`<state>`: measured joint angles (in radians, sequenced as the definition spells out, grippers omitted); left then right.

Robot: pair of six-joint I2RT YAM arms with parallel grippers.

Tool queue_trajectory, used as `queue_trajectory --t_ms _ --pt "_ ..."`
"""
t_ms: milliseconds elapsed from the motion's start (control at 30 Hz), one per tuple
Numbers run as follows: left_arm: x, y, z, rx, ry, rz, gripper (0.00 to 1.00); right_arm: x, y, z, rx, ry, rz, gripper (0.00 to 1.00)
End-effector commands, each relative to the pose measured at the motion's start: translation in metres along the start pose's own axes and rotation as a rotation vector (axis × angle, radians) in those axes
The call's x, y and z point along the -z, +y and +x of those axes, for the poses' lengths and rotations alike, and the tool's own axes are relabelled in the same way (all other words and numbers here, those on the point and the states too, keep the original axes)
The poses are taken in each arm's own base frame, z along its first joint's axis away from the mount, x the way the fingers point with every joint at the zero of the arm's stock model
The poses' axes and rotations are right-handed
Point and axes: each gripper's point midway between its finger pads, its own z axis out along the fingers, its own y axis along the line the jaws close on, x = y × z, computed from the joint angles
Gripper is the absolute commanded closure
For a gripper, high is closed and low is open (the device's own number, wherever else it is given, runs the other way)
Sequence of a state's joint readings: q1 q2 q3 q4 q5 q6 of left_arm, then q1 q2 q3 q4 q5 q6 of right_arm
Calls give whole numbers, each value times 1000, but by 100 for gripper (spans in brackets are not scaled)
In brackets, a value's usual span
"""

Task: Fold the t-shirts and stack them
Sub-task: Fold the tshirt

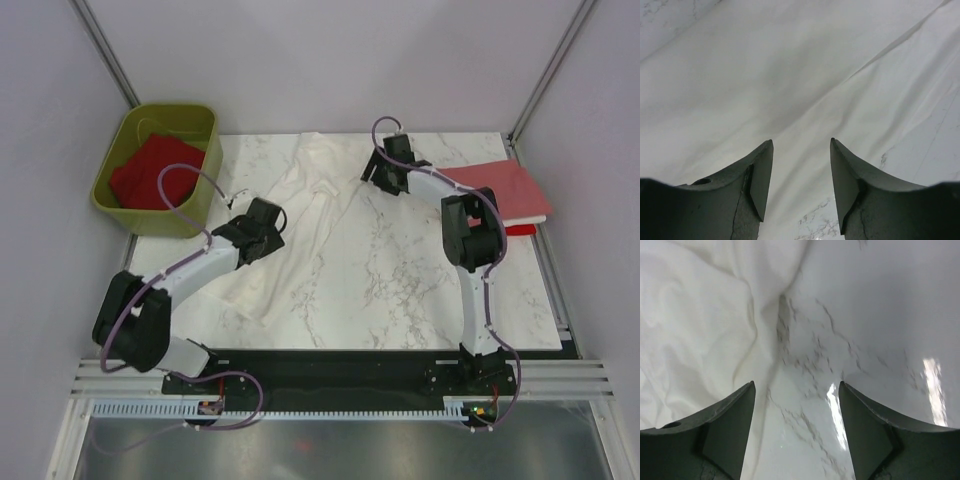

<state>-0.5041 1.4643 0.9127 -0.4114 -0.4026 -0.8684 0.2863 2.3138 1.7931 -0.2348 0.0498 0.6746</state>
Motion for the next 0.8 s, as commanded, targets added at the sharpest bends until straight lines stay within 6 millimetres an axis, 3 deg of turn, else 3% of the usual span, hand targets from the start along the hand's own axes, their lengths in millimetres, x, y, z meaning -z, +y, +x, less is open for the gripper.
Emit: queue_trajectory --t_ms 0,33,67,167,200,233,267,300,400,533,667,700,767 --pt "23 9 -21 99 -110 39 43 55 29 13 79 19 -132 24" --pt "25 16 -16 103 -116 45 43 63 29 27 66 44 -136 24" --pt "40 15 -26 132 -157 90 43 75 24 45 55 73 -139 25" --pt "51 33 -24 157 -205 104 42 103 38 104 49 151 -199 27" --pt "63 35 -29 184 -238 138 42 115 54 134 78 184 -232 27" --pt "64 44 -25 196 -249 135 41 128 63 145 77 185 -254 27" --pt "67 48 -25 214 -264 144 41 132 58 166 50 202 -226 27" --pt "69 54 -27 249 -289 140 41 143 73 192 65 231 -252 27" --pt "80 66 -28 304 -344 171 41 155 87 229 31 250 -258 29" --pt "89 81 -34 355 -418 182 40 149 96 262 37 264 -234 32" --pt "90 84 -34 361 -429 179 40 140 108 276 42 274 -234 39" --pt "89 83 -34 354 -425 180 40 140 110 279 49 275 -235 42" --pt "89 81 -34 346 -419 176 40 135 111 283 65 284 -231 59"
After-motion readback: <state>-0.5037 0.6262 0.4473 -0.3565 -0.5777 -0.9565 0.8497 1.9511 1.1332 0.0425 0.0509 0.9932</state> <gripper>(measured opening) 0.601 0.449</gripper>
